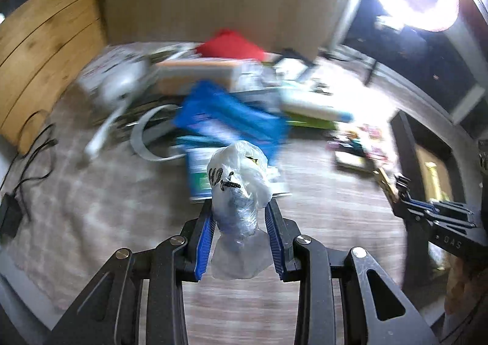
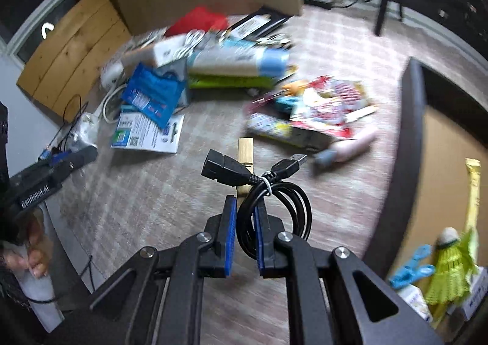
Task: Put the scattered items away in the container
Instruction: 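Carry plastic bag and black cable over the tray and release both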
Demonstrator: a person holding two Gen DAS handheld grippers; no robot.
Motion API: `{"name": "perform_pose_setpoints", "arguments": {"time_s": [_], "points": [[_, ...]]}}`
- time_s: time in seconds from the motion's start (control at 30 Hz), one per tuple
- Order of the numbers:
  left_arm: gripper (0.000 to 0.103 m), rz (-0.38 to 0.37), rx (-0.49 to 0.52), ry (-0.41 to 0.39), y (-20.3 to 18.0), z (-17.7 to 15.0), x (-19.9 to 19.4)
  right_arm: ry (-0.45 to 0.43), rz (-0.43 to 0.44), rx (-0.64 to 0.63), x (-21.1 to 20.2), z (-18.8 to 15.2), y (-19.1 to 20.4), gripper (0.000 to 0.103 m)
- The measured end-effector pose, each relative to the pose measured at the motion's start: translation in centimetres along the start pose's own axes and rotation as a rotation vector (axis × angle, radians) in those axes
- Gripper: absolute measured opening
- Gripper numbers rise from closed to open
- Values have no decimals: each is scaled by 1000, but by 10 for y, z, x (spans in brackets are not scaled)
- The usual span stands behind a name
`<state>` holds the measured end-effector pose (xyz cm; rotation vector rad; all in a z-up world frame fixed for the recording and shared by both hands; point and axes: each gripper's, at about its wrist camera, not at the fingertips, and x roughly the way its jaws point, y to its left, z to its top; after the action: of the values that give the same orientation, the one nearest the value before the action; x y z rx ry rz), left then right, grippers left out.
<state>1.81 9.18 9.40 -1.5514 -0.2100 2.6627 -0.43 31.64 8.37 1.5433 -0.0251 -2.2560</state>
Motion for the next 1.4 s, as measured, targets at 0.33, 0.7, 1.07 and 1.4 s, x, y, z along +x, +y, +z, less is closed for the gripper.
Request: {"name": "perform_pose_setpoints", "arguments": {"time_s": [0.33, 0.7, 1.07, 1.4], "points": [[31, -193, 220, 14, -157, 2, 5, -81, -107, 110, -69, -29, -91, 11], [32, -332, 419, 40, -286, -18, 2, -112, -214, 249, -112, -69, -173, 12], [60, -304, 395, 75, -283, -13, 14, -142, -254, 298, -126, -72, -193, 47], [60, -227, 293, 42, -212, 13, 15, -138, -202, 215, -108, -40, -157, 48]]}}
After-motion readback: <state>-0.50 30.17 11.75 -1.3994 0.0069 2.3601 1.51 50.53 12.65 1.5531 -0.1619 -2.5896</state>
